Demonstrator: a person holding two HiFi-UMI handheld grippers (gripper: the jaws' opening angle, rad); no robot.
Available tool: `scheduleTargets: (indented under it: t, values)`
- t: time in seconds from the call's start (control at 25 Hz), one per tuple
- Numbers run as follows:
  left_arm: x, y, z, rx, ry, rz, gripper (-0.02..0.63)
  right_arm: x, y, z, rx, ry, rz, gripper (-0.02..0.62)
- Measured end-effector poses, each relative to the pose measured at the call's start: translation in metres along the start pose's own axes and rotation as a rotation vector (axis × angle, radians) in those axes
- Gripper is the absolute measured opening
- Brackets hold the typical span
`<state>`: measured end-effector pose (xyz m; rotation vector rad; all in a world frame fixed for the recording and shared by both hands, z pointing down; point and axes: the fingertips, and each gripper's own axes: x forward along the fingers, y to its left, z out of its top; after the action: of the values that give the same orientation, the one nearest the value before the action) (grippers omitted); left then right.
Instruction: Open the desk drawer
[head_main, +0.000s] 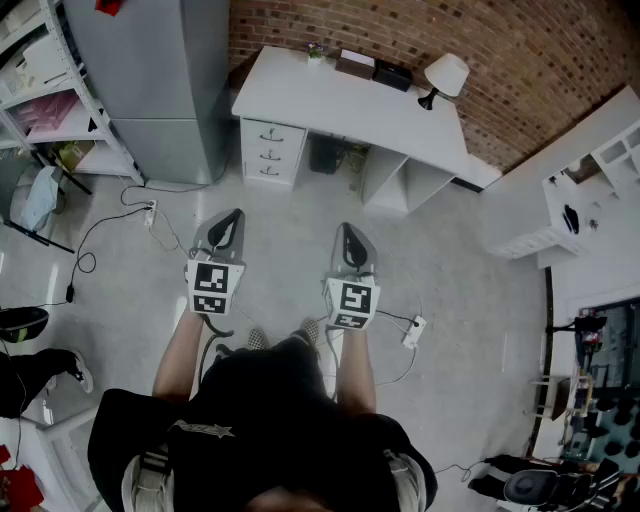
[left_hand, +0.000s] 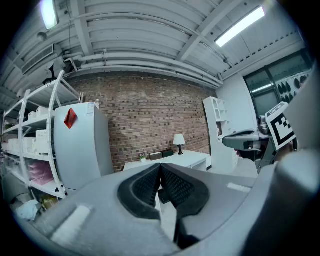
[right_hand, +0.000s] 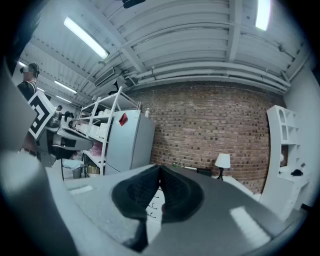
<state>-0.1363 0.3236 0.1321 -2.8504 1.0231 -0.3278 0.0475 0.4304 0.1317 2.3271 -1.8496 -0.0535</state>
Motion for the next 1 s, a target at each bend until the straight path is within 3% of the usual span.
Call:
scheduleTargets:
  t: [0.6, 1.0]
  values:
    - [0.023, 0.024, -0.01, -0.02, 0.019, 0.022, 0.011, 0.038, 0.003, -0.007, -0.01, 0.026, 0.027, 0.005]
    - [0.11, 0.064, -0.018, -0.037, 0.059, 0.085, 0.011, 0.149, -0.019, -0.018, 0.004, 0.021, 0.096, 0.005]
